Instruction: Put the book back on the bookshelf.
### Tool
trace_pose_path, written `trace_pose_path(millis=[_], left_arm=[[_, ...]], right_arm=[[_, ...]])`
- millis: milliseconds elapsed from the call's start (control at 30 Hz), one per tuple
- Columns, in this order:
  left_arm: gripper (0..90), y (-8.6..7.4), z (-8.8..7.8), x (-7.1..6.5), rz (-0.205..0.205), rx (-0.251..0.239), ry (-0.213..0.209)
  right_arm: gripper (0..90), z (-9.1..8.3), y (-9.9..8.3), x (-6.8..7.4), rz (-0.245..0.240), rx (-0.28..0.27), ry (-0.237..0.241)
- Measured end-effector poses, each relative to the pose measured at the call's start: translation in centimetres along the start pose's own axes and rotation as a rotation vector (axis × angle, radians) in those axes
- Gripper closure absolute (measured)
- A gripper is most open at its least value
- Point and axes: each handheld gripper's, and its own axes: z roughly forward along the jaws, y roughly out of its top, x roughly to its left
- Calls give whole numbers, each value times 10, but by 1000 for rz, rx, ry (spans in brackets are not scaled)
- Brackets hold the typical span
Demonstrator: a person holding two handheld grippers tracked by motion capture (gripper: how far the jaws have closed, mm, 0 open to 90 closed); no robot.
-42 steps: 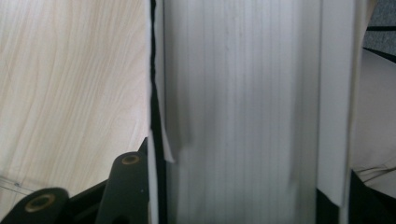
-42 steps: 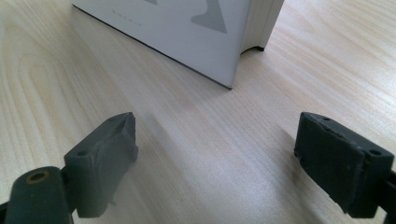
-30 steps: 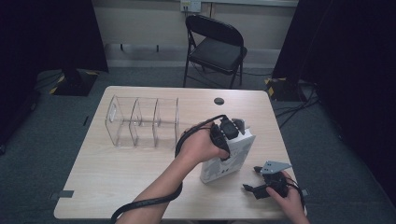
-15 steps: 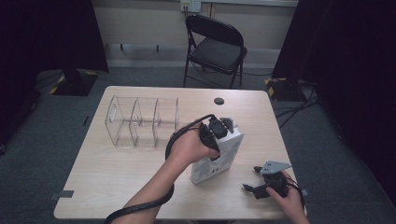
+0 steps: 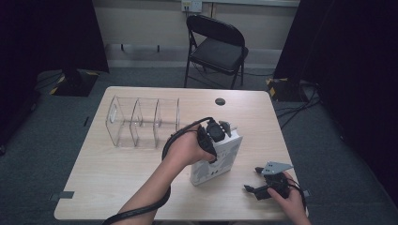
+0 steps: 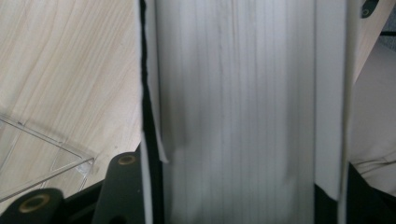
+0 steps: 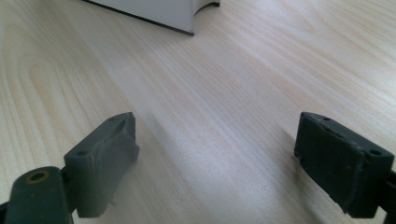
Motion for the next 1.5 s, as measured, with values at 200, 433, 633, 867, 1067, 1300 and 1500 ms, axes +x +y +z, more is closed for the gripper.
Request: trace_pose_path(millis=[200,433,633,867,1067,1300,1500], left_arm=[[501,1,-1,0,15,23,-2],[510,3,-2,-1,-9,53,-11],[528,5,-4,-4,-25,61,1],[532,7,-8,-6,-52,54,7],[533,5,-17,-4,-72,73,2],[534,-2,-29,0,-102,56,-13],[534,-9,-39,2,-117,61,-2]], right_arm=[[122,0,0,0,0,1,2],[121,0,0,0,0,1,2],[122,0,0,0,0,1,2],[121,0,0,0,0,1,2],[122,0,0,0,0,1,2],[122,0,0,0,0,1,2],[122,0,0,0,0,1,2]])
